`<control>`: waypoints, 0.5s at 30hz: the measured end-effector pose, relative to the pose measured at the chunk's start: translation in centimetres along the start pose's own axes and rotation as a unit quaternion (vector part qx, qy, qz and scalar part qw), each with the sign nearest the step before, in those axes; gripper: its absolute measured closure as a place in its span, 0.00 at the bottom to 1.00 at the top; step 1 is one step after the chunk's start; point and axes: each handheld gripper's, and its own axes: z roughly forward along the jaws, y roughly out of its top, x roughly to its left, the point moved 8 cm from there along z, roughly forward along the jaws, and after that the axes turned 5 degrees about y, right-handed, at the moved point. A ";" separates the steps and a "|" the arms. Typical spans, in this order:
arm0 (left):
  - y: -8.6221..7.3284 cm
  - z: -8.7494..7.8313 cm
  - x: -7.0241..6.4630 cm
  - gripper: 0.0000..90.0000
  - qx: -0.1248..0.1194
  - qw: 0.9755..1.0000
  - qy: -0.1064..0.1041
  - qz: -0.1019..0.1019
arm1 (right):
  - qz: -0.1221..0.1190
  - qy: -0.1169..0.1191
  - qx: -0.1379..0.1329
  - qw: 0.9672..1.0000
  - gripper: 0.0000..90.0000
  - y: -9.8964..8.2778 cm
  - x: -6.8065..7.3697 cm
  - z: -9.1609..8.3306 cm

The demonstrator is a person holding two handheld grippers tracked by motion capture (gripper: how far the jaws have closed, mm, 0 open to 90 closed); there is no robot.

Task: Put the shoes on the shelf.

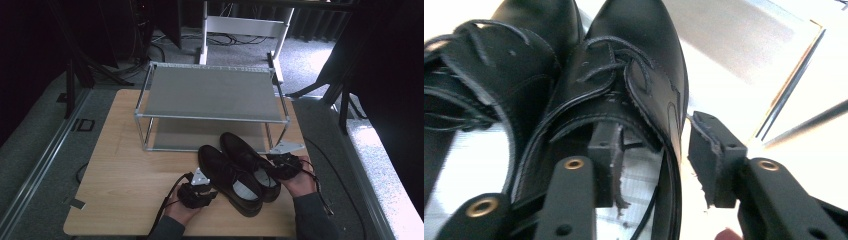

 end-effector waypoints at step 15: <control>-1.0 -2.0 3.7 0.71 -0.021 0.998 0.050 -0.039 | 0.058 0.039 -0.020 0.997 0.54 -0.4 1.2 -2.4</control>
